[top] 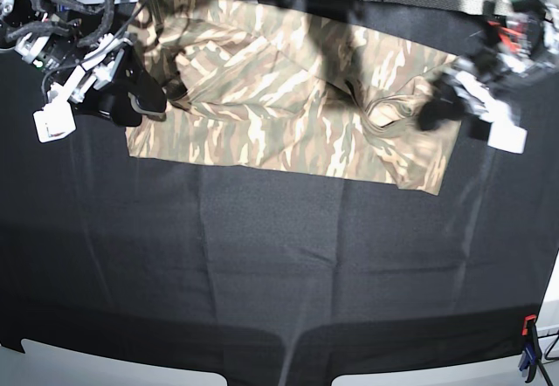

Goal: Layout the t-shirt on the table in an organized manner, then fold the t-shirt properly
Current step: 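Push the left gripper's end of the shirt toward the shirt's middle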

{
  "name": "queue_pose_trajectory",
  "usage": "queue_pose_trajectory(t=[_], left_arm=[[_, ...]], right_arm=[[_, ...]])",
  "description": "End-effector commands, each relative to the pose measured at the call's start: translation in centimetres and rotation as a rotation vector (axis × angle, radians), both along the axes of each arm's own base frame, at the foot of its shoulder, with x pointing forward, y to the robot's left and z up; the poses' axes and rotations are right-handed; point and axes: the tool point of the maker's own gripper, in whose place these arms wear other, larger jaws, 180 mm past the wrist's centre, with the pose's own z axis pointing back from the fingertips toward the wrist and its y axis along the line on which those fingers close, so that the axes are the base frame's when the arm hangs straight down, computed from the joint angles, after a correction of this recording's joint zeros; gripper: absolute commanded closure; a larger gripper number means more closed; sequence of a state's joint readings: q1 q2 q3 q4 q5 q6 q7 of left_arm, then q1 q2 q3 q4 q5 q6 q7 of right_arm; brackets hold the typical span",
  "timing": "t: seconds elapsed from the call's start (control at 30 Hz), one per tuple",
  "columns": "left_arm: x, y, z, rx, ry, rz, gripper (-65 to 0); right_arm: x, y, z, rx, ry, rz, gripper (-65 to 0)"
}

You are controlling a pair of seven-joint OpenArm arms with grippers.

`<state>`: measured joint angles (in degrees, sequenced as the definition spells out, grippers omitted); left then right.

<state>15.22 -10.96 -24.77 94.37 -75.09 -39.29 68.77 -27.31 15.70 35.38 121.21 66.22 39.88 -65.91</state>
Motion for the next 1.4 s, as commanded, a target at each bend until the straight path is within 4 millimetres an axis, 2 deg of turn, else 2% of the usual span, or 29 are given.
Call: queue_pose_trajectory(t=[0.0, 0.2, 0.43, 0.53, 0.6, 0.73, 0.9, 1.0, 1.07, 1.13, 1.17, 1.27, 1.37], left_arm=[[0.4, -0.3, 1.4, -0.034, -0.050, 0.006, 0.0], [-0.2, -3.4, 1.0, -0.104, -0.021, -0.027, 0.0], [-3.8, -11.2, 0.5, -0.133, 0.038, -0.333, 0.0], [-3.8, -13.1, -0.1, -0.075, 0.031, -0.383, 0.0], [-3.2, -13.3, -0.8, -0.010, 0.019, -0.386, 0.0], [-1.4, -12.4, -1.5, 0.095, -0.005, -0.359, 0.0], [0.4, -9.2, -3.2, 0.266, 0.049, -0.329, 0.0], [0.4, -7.8, -4.0, 0.319, 0.077, -0.321, -0.7], [0.4, -7.7, -3.9, 0.312, 0.076, -0.321, -17.4], [0.5, -8.3, -3.1, 0.253, 0.069, -0.318, -31.4], [0.6, -8.7, -2.2, 0.198, 0.057, -0.316, -35.1], [0.3, -10.1, 0.9, 0.009, 0.034, -0.347, -36.1], [-0.7, -11.1, 3.4, -0.082, -0.011, -0.464, -36.1]], right_arm=[[0.3, 0.2, 1.2, 0.018, -0.042, 0.011, -30.3], [0.3, 0.2, 1.2, 0.018, -0.042, 0.011, -30.3], [0.3, 0.2, 1.2, 0.018, -0.043, 0.011, -30.3], [0.3, 0.2, 1.1, 0.017, -0.042, 0.011, -30.3], [0.3, 0.2, 1.2, 0.018, -0.042, 0.011, -30.3], [0.3, 0.2, 1.1, 0.014, -0.040, 0.010, -30.3], [0.3, 0.2, 1.1, 0.013, -0.040, 0.011, -30.3], [0.3, 0.2, 1.1, 0.014, -0.040, 0.011, -30.3], [0.3, 0.2, 1.1, 0.014, -0.041, 0.010, -30.3], [0.3, 0.2, 1.1, 0.014, -0.041, 0.010, -30.3], [0.3, 0.2, 1.1, 0.014, -0.041, 0.010, -30.3], [0.3, 0.2, 1.1, 0.014, -0.041, 0.010, -30.3], [0.3, 0.2, 1.1, 0.014, -0.040, 0.010, -30.3]])
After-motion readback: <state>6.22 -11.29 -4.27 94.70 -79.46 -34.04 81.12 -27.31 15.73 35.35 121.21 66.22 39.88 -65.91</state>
